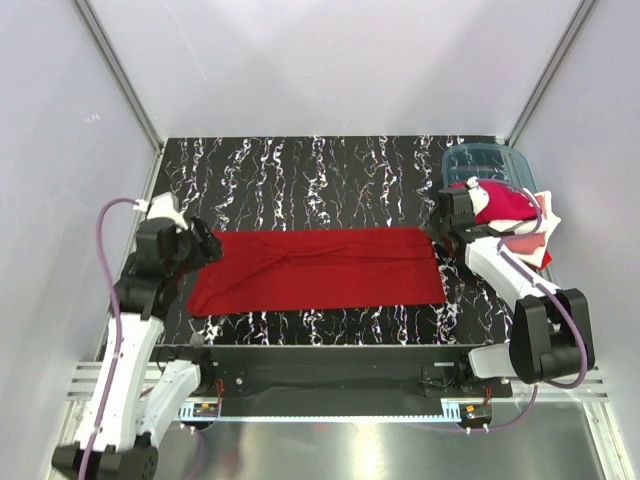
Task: Fold and stack the t-shirts
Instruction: Fold the tshirt
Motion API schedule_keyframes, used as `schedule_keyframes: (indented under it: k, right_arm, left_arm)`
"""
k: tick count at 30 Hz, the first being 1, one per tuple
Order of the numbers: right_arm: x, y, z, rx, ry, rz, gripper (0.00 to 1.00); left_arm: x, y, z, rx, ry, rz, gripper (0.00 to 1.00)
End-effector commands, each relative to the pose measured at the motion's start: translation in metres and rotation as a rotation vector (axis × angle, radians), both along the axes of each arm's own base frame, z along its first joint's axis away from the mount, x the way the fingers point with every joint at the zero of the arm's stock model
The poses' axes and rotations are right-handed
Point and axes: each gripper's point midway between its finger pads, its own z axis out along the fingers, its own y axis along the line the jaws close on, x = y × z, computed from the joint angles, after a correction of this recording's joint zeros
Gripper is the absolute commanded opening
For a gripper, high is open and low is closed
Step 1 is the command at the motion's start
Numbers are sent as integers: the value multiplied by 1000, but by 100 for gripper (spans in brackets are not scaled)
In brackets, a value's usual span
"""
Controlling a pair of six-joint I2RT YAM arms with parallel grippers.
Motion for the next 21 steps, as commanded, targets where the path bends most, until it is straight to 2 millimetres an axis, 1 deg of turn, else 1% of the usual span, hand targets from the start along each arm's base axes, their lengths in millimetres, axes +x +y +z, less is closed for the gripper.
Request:
schedule_keyframes:
  k: [1, 2, 3, 4, 5, 6, 7, 8, 9, 10, 11, 12, 13, 14, 16, 17, 18, 19, 20, 21]
  right_arm:
    - [21, 37, 14, 72, -96, 173, 48]
    - [26, 48, 17, 78, -105, 226, 47]
    - [26, 61, 5, 91, -67, 275, 47]
    - [28, 73, 3, 88, -60, 318, 47]
    - [29, 92, 8, 71, -57, 384, 46]
    - [30, 103, -4, 47, -23, 412, 46]
    - [30, 114, -4, 29, -17, 447, 46]
    - [30, 136, 3, 1, -33, 514, 46]
    - [30, 145, -5, -7, -14, 541, 47]
    - [33, 154, 0, -8, -25, 572, 47]
    - [30, 167, -7, 13, -8, 619, 47]
    - [31, 172, -9, 17, -5, 636, 47]
    - [32, 179, -7, 39, -8, 665, 47]
    - [31, 181, -15, 40, 16, 677, 47]
    - [34, 186, -17, 44, 19, 692, 47]
    - [33, 189, -19, 47, 26, 706, 47]
    - [33, 190, -27, 46, 47, 709, 47]
    - [34, 194, -26, 49, 47, 718, 47]
    - [32, 195, -36, 56, 81, 725, 47]
    - [31, 198, -39, 63, 91, 731, 47]
  left_arm:
    - [17, -12, -22, -7, 86, -65, 72]
    - [20, -17, -27, -21, 112, -88, 72]
    - [22, -18, -31, -24, 130, -93, 71]
    - [25, -21, -40, -30, 168, -105, 71]
    - [27, -22, -42, -36, 179, -107, 71]
    - [29, -23, -43, -43, 186, -107, 71]
    - [33, -25, -45, -60, 191, -97, 71]
    - [37, -26, -49, -72, 204, -87, 71]
    - [40, -27, -51, -87, 210, -78, 71]
    - [47, -29, -56, -109, 229, -56, 70]
    - [54, -29, -54, -118, 231, -42, 70]
    - [60, -28, -54, -123, 237, -24, 70]
    - [65, -28, -55, -135, 253, 1, 69]
    - [78, -27, -55, -130, 271, 21, 68]
    - [89, -20, -59, -107, 298, 66, 67]
    - [96, -18, -57, -97, 303, 84, 66]
    - [106, -13, -60, -76, 323, 114, 66]
    - [113, -12, -59, -73, 323, 122, 65]
    - [118, -9, -61, -65, 330, 136, 65]
    - [127, -10, -64, -63, 346, 141, 64]
